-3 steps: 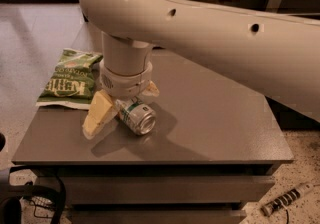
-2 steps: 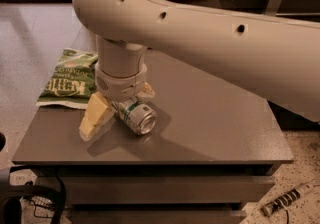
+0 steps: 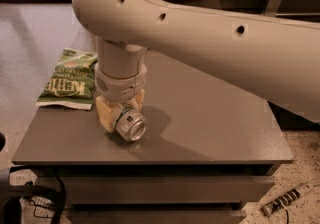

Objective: Place 7up can upright

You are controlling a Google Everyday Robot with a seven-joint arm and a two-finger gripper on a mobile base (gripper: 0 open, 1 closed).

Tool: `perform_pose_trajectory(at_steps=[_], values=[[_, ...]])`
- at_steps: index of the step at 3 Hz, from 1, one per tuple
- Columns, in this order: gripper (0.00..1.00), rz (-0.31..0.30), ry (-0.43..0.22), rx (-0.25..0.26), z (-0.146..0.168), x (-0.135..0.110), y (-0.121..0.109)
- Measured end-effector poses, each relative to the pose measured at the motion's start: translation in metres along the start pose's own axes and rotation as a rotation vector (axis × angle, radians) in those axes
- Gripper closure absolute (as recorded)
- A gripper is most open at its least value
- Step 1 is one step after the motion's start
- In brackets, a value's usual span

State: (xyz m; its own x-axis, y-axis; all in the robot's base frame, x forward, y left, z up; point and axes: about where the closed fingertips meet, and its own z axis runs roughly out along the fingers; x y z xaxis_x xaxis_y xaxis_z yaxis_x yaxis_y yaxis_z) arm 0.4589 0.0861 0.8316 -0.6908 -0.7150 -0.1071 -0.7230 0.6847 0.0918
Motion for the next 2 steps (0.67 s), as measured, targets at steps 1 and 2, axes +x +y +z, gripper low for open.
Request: perform_pose_trajectory(at_steps=[1,2], values=[[0.79,-0.001,-0.001,0.0,0.0003,-0.0001,0.0006],[1.0,-0.003,-0.001,0.001,0.0006,-0.0003,0.0013]])
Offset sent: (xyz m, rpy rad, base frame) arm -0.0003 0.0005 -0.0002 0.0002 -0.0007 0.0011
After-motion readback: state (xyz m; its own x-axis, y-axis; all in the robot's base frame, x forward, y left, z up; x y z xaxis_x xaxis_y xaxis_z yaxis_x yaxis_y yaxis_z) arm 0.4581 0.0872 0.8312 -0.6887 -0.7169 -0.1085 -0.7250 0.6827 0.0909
